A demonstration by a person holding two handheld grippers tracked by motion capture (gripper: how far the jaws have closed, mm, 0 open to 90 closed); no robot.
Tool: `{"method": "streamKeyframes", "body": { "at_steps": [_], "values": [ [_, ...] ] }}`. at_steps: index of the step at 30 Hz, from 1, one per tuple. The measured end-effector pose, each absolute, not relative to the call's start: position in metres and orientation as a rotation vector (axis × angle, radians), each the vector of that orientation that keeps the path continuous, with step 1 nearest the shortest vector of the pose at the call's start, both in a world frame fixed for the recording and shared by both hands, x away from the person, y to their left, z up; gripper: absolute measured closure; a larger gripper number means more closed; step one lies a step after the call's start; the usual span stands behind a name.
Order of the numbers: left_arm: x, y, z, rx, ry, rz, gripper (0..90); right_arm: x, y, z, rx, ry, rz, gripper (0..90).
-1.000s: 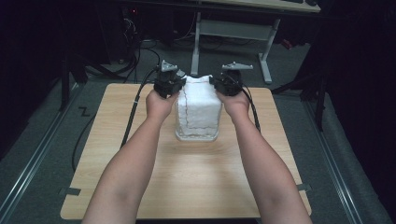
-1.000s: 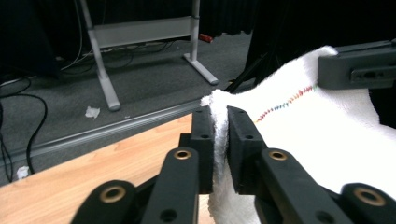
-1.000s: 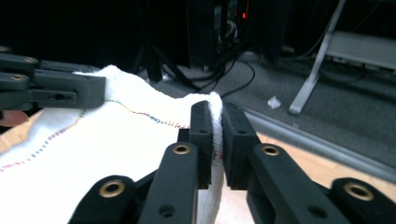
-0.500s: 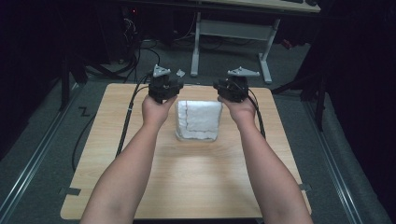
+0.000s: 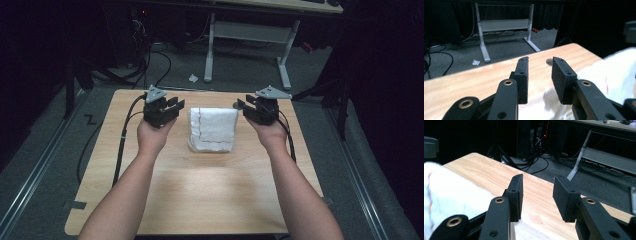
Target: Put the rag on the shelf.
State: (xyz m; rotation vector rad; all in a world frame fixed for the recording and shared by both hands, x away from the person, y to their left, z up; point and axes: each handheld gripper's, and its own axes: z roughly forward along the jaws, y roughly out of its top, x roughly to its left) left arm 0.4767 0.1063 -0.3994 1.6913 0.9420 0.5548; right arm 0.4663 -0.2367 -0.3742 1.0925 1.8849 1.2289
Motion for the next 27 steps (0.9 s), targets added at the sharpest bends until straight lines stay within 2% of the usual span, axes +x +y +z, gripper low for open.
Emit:
{"method": "streamKeyframes", "body": {
  "at_steps": [7, 12, 15, 24, 27],
  "values": [
    [0.447, 0.123, -0.428, 1.733, 0.929, 0.576, 64.7, 0.433, -0.248, -0.386, 1.048, 1.880, 1.260, 57.9],
    [0.419, 0.135, -0.445, 1.739, 0.922, 0.520, 63.1, 0.409, -0.252, -0.396, 1.031, 1.883, 1.265, 55.6],
    [0.397, 0.142, -0.455, 1.723, 0.919, 0.504, 58.5, 0.394, -0.252, -0.405, 1.010, 1.892, 1.258, 57.0],
    [0.358, 0.165, -0.485, 1.806, 0.978, 0.456, 53.0, 0.354, -0.247, -0.451, 1.027, 1.977, 1.129, 61.4],
    [0.345, 0.165, -0.497, 1.846, 0.982, 0.448, 51.2, 0.341, -0.248, -0.471, 1.070, 2.008, 1.104, 58.7]
  ]
}}
